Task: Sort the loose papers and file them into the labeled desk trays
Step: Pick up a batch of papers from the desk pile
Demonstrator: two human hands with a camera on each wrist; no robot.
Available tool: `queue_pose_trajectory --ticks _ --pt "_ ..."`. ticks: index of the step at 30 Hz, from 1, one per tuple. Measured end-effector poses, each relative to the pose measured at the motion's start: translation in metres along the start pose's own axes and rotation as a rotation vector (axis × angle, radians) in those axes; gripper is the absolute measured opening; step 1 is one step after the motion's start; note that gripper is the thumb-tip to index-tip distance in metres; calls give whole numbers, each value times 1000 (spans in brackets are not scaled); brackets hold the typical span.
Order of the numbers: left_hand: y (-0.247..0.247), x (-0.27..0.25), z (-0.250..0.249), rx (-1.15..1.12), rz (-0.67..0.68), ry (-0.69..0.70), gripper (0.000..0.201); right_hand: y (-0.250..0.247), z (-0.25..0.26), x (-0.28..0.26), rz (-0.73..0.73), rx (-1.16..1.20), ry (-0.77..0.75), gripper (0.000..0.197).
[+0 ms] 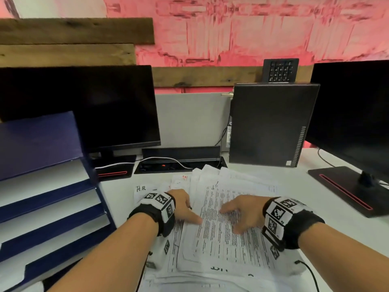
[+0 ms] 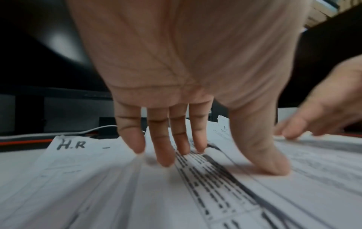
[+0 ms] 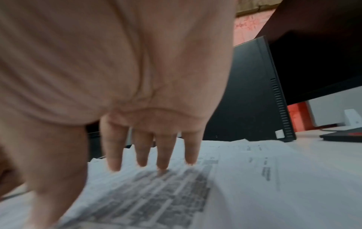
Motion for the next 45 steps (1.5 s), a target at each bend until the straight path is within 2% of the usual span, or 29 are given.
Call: queue_pose_trajectory --ticks 2,4,6,9,12,15,17,20,21,25,27,30,32,34,36,37,39,42,43,45 --pt "1 -1 -4 42 -15 10 58 -3 -3 -5 -142 6 50 65" --pt "1 -1 -6 44 -44 15 52 -5 -16 -7 -264 -56 192 76" --pt "1 -2 -6 11 -80 14 52 -3 -29 -6 -201 -80 290 92" --pt "1 -2 -5 -56 -106 4 69 6 -28 -4 -80 -59 232 93" --pt "3 -4 -1 -96 -108 -29 84 9 -16 -5 -93 31 125 83" --pt "5 -7 9 -180 -187 -86 87 6 -20 -5 -169 128 149 80" --pt "4 -10 15 -243 -269 -127 78 4 -30 -5 -220 153 215 81" --pt "-2 -17 24 -214 -396 -132 29 2 -43 -3 -227 175 267 83" --pt "-4 -19 26 -202 -427 -115 24 1 -46 -2 -233 197 267 85" --pt "-9 -34 32 -212 -425 -100 27 -4 -50 2 -222 328 263 94" --pt "-10 -39 32 -220 -378 -99 30 -6 -50 2 -211 374 243 86" --pt "-8 -48 29 -202 -290 -104 37 -9 -47 -1 -296 268 197 38" --pt "-6 -50 25 -173 -264 -96 37 -9 -51 1 -345 239 200 24" --pt "-2 -53 24 -184 -268 -94 30 -7 -57 3 -354 296 237 32" --pt "2 -58 26 -204 -278 -102 13 -5 -59 7 -292 376 264 39" --pt "4 -61 28 -229 -282 -105 11 -3 -58 9 -251 401 267 37" --pt "9 -66 33 -264 -287 -107 19 1 -52 11 -206 356 269 31" --pt "16 -73 37 -273 -298 -125 23 12 -48 23 -218 213 250 53" --pt "17 -76 39 -278 -315 -127 22 16 -48 28 -213 201 242 53" --pt "21 -80 42 -306 -342 -135 26 24 -47 35 -211 192 227 38"
Point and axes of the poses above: each hand's wrist, its own x-axis towards the middle knuckle, its own y-axis out of the palm, z = x × y, the point moved 1 cm from there along x, towards the middle knuckle, and after that the axes turned 11 degrees about y, right-handed, at the moved point
